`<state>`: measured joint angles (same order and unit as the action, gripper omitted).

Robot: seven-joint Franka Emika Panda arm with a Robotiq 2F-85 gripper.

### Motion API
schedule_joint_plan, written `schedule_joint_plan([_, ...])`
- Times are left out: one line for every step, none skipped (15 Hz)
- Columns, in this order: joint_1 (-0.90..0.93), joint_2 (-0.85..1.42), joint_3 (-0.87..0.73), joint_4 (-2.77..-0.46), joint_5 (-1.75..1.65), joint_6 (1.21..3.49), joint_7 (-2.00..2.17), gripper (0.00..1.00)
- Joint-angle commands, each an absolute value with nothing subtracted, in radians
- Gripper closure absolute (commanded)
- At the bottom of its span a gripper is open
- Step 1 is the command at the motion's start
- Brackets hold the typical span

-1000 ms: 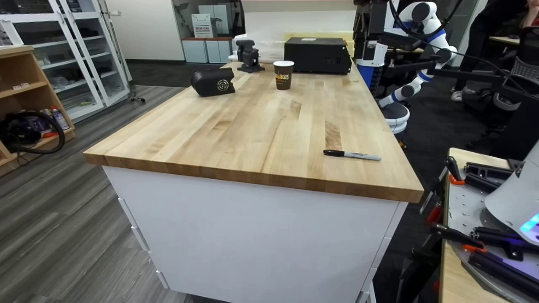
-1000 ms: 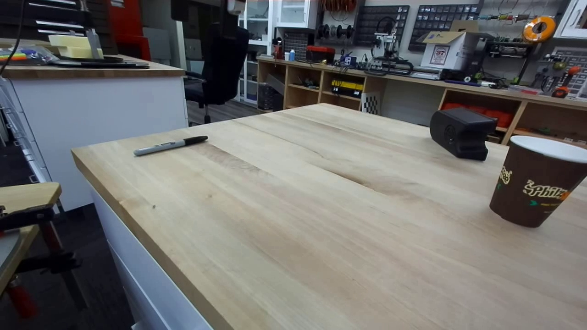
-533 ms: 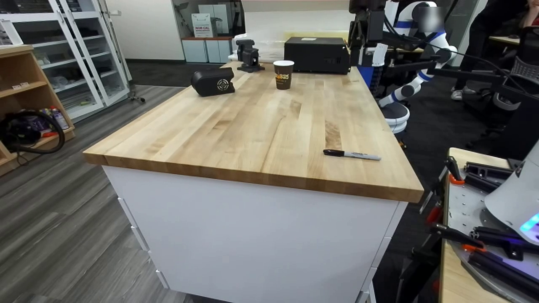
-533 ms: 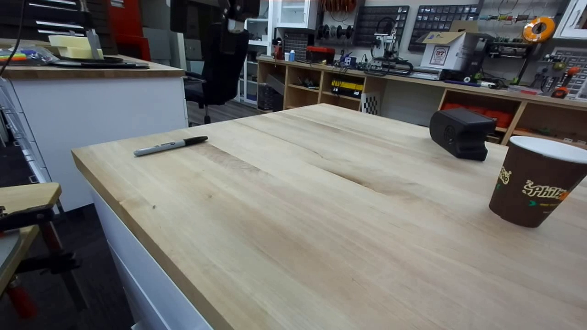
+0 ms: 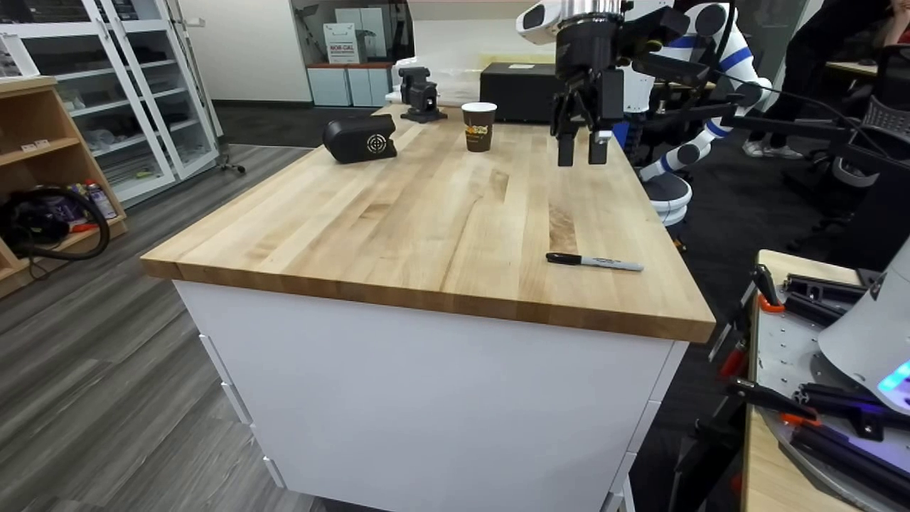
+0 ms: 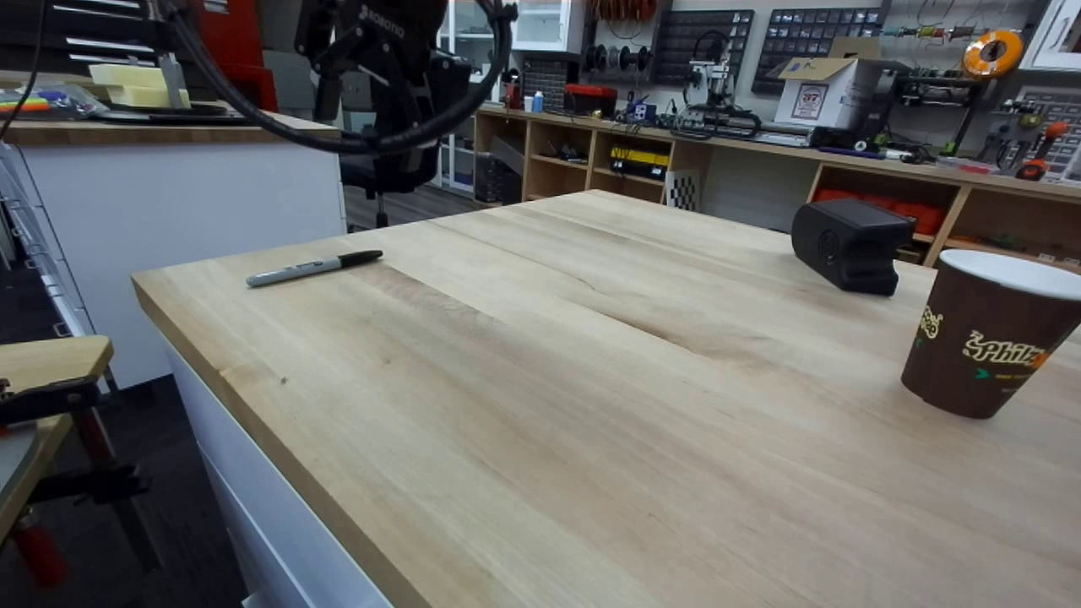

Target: Put the marker in the cup

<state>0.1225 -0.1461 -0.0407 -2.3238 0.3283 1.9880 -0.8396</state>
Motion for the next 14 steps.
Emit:
schedule_joint_plan([0.121,-0.077,0.004,-2.325,0.337,2.034,-0.812,0.0])
schedule_joint_plan([0.122,-0.059,0.018,-2.328,0.332,2.048,-0.79,0.0])
schedule_joint_plan([0.123,-0.038,0.032,-2.335,0.33,2.066,-0.768,0.0])
schedule_joint_plan([0.125,-0.016,0.046,-2.332,0.329,2.083,-0.741,0.0])
schedule_joint_plan([0.126,0.003,0.059,-2.333,0.329,2.104,-0.71,0.0])
schedule_joint_plan([0.126,0.018,0.071,-2.337,0.326,2.126,-0.687,0.0])
schedule_joint_plan([0.127,0.034,0.084,-2.337,0.311,2.155,-0.64,0.0])
schedule_joint_plan([0.127,0.049,0.093,-2.336,0.298,2.176,-0.601,0.0])
schedule_joint_plan([0.13,0.056,0.104,-2.34,0.278,2.197,-0.551,0.0])
schedule_joint_plan([0.131,0.068,0.111,-2.338,0.256,2.212,-0.506,0.0])
schedule_joint_plan([0.134,0.07,0.117,-2.343,0.204,2.227,-0.43,0.0])
schedule_joint_plan([0.135,0.077,0.123,-2.339,0.171,2.225,-0.38,0.0])
schedule_joint_plan([0.138,0.079,0.128,-2.333,0.128,2.212,-0.321,0.0])
schedule_joint_plan([0.138,0.078,0.134,-2.33,0.104,2.199,-0.29,0.0])
